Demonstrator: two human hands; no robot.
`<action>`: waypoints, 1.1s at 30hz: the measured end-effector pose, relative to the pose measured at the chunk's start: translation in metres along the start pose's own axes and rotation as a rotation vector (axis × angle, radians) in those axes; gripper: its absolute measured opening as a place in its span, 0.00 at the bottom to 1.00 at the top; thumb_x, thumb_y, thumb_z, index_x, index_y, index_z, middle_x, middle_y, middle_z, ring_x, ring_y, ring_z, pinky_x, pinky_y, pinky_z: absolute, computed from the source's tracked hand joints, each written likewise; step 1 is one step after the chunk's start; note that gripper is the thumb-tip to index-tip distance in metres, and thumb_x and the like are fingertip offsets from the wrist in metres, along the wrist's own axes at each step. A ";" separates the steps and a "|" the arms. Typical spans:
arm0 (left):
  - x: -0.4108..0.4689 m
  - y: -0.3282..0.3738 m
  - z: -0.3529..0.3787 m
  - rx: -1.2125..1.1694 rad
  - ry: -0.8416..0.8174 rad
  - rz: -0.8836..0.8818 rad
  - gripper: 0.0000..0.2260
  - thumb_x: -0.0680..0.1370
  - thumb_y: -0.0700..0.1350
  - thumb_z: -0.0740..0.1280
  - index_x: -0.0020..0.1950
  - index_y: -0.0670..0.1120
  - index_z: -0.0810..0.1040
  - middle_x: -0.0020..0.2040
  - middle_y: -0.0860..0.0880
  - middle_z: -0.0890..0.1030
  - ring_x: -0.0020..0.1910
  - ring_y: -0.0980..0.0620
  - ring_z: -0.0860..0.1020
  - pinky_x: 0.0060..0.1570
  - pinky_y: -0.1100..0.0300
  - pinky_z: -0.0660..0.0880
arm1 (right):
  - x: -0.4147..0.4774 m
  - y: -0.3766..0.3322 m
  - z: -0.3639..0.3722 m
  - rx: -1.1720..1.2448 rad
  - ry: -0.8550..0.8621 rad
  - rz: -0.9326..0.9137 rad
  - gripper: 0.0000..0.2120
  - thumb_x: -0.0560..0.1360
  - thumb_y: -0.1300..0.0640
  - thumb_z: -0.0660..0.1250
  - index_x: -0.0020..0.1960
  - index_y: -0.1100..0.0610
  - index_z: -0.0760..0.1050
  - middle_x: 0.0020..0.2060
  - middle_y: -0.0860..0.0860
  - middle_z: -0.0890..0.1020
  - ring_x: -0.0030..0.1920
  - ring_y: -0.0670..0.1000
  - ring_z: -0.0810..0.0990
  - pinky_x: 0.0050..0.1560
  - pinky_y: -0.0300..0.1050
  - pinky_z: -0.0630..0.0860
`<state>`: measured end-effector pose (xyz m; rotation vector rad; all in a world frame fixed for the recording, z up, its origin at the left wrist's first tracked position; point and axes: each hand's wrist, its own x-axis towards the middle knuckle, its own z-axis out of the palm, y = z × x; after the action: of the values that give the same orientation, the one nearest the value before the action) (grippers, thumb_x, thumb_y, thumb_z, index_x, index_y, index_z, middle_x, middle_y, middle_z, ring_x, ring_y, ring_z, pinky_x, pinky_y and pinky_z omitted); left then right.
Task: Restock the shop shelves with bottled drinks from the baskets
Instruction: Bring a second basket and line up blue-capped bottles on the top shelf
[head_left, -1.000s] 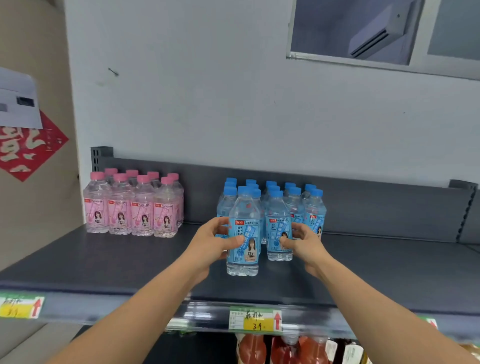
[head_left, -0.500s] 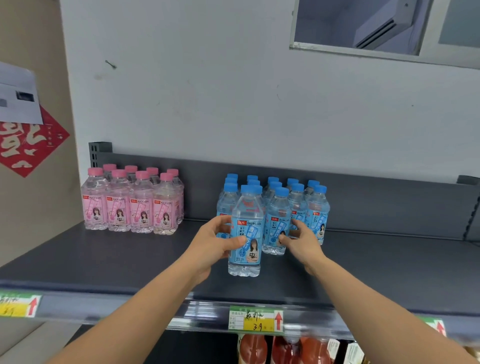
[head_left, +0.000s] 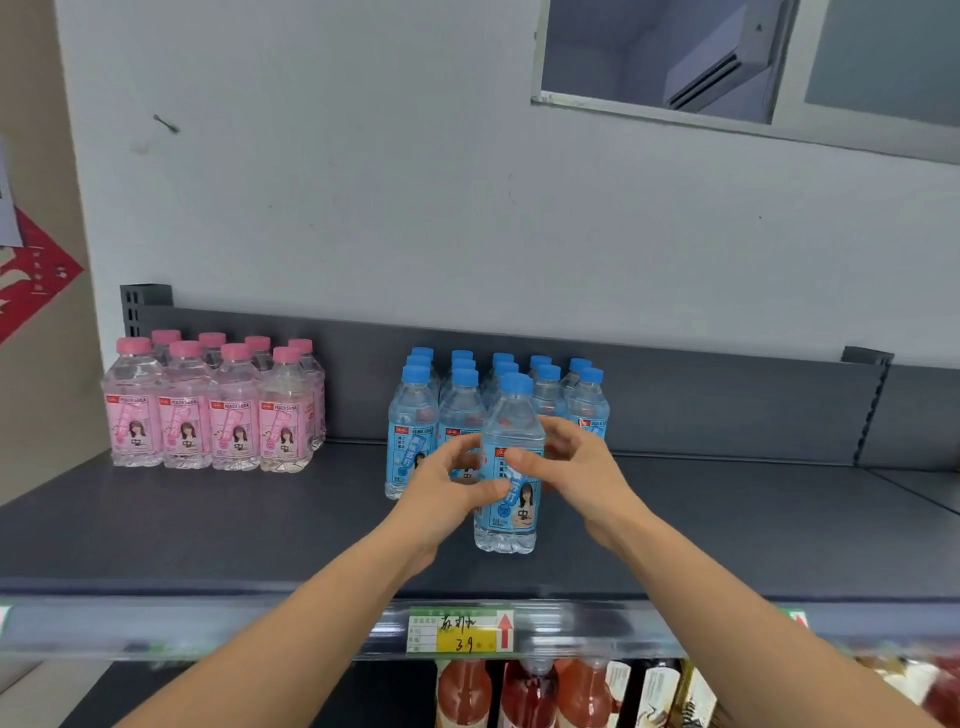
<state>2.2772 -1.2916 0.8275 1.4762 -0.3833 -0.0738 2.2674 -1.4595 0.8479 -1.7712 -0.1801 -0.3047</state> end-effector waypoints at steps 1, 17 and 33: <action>0.002 -0.001 0.003 0.038 -0.006 -0.001 0.20 0.73 0.38 0.73 0.61 0.54 0.73 0.58 0.53 0.76 0.58 0.51 0.77 0.53 0.59 0.76 | 0.001 0.002 -0.005 0.000 0.013 0.003 0.25 0.67 0.56 0.78 0.62 0.52 0.75 0.51 0.46 0.85 0.53 0.47 0.83 0.53 0.48 0.80; 0.038 -0.004 -0.047 0.808 0.506 0.099 0.24 0.71 0.45 0.75 0.62 0.47 0.68 0.58 0.48 0.70 0.56 0.49 0.72 0.55 0.53 0.73 | 0.050 0.040 -0.046 0.010 0.204 0.126 0.21 0.69 0.62 0.76 0.57 0.51 0.71 0.57 0.50 0.80 0.56 0.52 0.80 0.59 0.57 0.77; 0.059 -0.021 -0.059 0.776 0.403 0.003 0.25 0.70 0.44 0.75 0.63 0.48 0.68 0.58 0.49 0.77 0.55 0.48 0.77 0.54 0.50 0.75 | 0.047 0.056 -0.034 -0.339 0.291 0.167 0.23 0.69 0.53 0.76 0.60 0.52 0.71 0.53 0.49 0.81 0.51 0.49 0.81 0.54 0.54 0.80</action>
<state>2.3538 -1.2539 0.8160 2.1970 -0.0747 0.4139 2.3247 -1.5071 0.8167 -2.0352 0.2408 -0.4887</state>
